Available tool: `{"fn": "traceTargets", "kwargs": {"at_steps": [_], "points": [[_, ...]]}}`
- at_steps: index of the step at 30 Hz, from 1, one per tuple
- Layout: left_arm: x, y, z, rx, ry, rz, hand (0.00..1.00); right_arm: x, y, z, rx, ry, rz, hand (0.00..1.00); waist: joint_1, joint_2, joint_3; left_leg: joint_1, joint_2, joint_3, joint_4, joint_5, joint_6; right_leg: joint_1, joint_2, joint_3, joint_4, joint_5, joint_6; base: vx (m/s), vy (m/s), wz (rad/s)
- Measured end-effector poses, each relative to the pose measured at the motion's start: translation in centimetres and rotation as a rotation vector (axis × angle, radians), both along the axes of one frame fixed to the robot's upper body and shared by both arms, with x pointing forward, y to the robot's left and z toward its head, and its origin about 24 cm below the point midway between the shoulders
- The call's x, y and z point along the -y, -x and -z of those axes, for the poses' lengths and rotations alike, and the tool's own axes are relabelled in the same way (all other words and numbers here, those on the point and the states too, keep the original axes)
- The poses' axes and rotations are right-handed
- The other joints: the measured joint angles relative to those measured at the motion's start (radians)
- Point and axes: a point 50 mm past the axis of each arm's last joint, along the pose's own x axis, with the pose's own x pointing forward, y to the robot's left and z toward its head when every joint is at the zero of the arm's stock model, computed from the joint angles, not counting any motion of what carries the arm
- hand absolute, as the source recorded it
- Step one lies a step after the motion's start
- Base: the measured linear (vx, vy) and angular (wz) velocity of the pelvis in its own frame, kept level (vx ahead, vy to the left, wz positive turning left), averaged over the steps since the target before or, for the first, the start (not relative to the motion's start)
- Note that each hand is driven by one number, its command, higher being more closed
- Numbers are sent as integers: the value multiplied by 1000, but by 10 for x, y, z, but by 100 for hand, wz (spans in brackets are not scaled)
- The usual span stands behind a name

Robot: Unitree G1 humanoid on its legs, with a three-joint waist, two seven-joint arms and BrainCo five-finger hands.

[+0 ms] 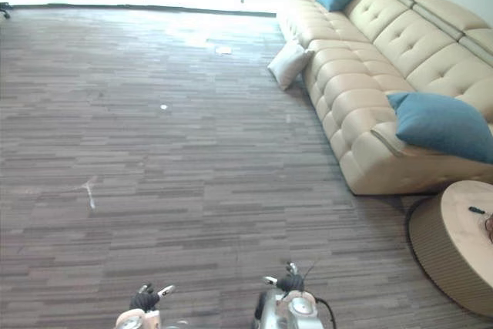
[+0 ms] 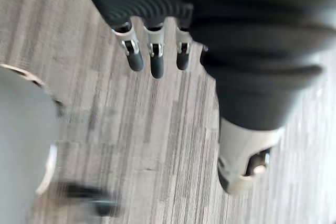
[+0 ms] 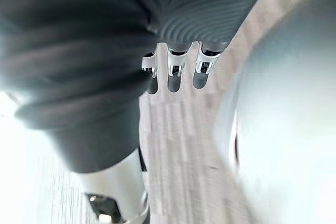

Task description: Pick up cushions and gather them together orderly.

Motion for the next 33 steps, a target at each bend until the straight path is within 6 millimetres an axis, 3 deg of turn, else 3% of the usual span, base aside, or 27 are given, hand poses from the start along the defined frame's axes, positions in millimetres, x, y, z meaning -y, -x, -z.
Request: {"fn": "traceTargets", "kwargs": {"at_steps": [1, 2, 3, 4, 5, 6, 7, 8, 9, 11, 13, 15, 16, 17, 18, 19, 20, 21, 23, 24, 26, 28, 30, 32, 33], "points": [[3, 0, 1, -2, 8, 1, 0, 3, -1, -1, 7, 9, -1, 0, -5, 7, 0, 28, 4, -28, 7, -10, 5, -4, 10, 38, 53, 58, -42, 708, -169, 54], [10, -2, 1, 3, 19, 12, 0, 5, 1, -1, -2, 16, -4, 0, -7, 24, -13, 37, 15, -56, 49, -9, 5, -22, 8, 50, 149, 52, -63, 566, -148, 35], [16, 0, 2, -1, 32, 18, 0, 10, 1, -2, 1, 27, -6, 0, -6, 43, -23, 23, 36, -74, 104, -8, 3, -27, 10, 43, 203, -5, -63, 819, -230, 24], [21, 2, 3, -9, 43, 22, 0, 16, 0, -3, 2, 39, -4, 0, -6, 71, -36, -49, 66, -95, 277, 7, -23, -25, 21, 24, 250, -68, -77, 670, -204, 7], [20, 1, 2, -2, 47, -1, 0, 19, -1, -4, 4, 47, -5, 0, -6, 93, -32, -139, 96, -112, 486, 69, -102, 0, 36, 21, 260, -110, -80, 803, -220, -1], [22, 0, 2, 5, 56, -16, 0, 21, -3, -5, 6, 54, -4, 0, -9, 112, -23, -216, 122, -140, 668, 178, -160, 38, 54, 17, 249, -132, -87, 658, -121, -21], [24, -2, 1, 18, 63, -35, 0, 23, -3, -5, 0, 62, -1, 0, 0, 128, -13, -317, 184, -131, 895, 238, -204, 105, 93, 21, 216, -159, -100, 793, -100, -32], [21, -5, -1, 34, 58, -40, 0, 20, -1, -3, -11, 52, 4, 0, 5, 134, -4, -375, 230, -99, 1020, 201, -169, 193, 119, 27, 175, -178, -105, 650, -46, -36], [17, -5, -2, 41, 46, -41, 0, 15, 0, -2, -14, 36, 13, 0, 7, 120, 3, -410, 244, -78, 1049, 169, -145, 259, 125, 34, 141, -191, -105, 623, -47, -23], [7, -6, -5, 65, 15, -46, 0, 1, 4, 2, -34, -11, 18, 0, 9, 78, -10, -549, 250, -10, 979, 101, -101, 404, 122, 58, 3, -200, -90, 564, -29, -18], [4, -12, -9, 101, 9, -58, 0, -6, 5, 4, -45, -23, 11, 0, 19, 68, -5, -643, 245, 30, 812, 66, -75, 483, 113, 75, -77, -189, -70, 626, 80, -27], [4, -19, -13, 138, 4, -57, 0, -6, 9, 6, -63, -20, 19, 0, 41, 53, 4, -695, 170, 27, 415, 127, -89, 565, 66, 96, -146, -204, -31, 633, 192, -36], [6, -19, -13, 138, 13, -59, 0, -3, 12, 8, -77, -11, 20, 0, 53, 58, 2, -695, 141, -1, 221, 222, -111, 597, 59, 114, -180, -221, -5, 582, 269, -56], [5, -20, -13, 145, 17, -67, 0, -2, 16, 10, -99, -5, 19, 0, 70, 54, 1, -693, 131, -7, 233, 332, -110, 630, 52, 148, -196, -239, 1, 580, 288, -59], [0, -21, -14, 149, 4, -63, 0, -9, 17, 12, -107, -21, 17, 0, 70, 27, -13, -695, 104, -5, 269, 322, -74, 637, 15, 173, -188, -242, -11, 620, 304, -41], [-3, -21, -15, 145, -6, -56, 0, -14, 19, 13, -110, -35, 17, 0, 60, 8, -20, -701, 89, 1, 291, 288, -61, 628, -3, 186, -155, -230, -27, 645, 308, -20], [-5, -21, -15, 142, -10, -55, 0, -17, 20, 13, -108, -43, 20, 0, 54, -5, -27, -703, 77, 9, 324, 252, -26, 569, -27, 215, -35, -210, -9, 744, 366, -16], [-7, -22, -15, 142, -16, -52, 0, -19, 20, 13, -105, -49, 20, 0, 59, -24, -22, -669, 65, 31, 333, 217, -13, 505, -50, 256, 135, -186, 30, 597, 302, -18], [-11, -22, -13, 110, -30, -30, 0, -20, 17, 11, -95, -53, 15, 0, 49, -39, -10, -563, 25, 52, 331, 139, 0, 357, -102, 300, 529, -69, 105, 574, 236, -7], [-10, -20, -11, 91, -28, -30, 0, -19, 15, 10, -83, -51, 12, 0, 47, -36, 0, -478, 17, 53, 321, 100, 5, 315, -113, 287, 670, -73, 97, 582, 184, -7], [-8, -12, -7, 60, -21, -29, 0, -18, 13, 9, -67, -49, 6, 0, 41, -25, -3, -336, 18, 70, 248, 63, 9, 234, -111, 210, 732, -121, 59, 538, 128, -16], [-6, -9, -5, 38, -22, 2, 0, -18, 7, 5, -32, -48, -4, 0, 31, -19, -4, -223, 21, 73, 147, 50, 12, 122, -96, 86, 644, -190, 14, 654, 76, -6], [-4, -9, -4, 23, -18, 20, 0, -15, -1, 1, -5, -41, -11, 0, 11, -9, 0, -154, 36, 74, 90, 44, 5, 40, -60, -13, 429, -188, 6, 611, -3, 12], [-3, -4, -1, 0, -19, 36, 0, -11, -4, 0, 3, -30, -10, 0, -1, -8, 1, -75, 31, 73, 25, 42, 4, 10, -10, -82, 81, -71, 10, 577, -54, 28], [-2, -3, -1, -3, -22, 43, 0, -9, -3, 0, -2, -24, -11, 0, 0, -11, -1, -39, 21, 69, 14, 39, -2, 8, 9, -74, -17, -26, 8, 717, -103, 42]]}}
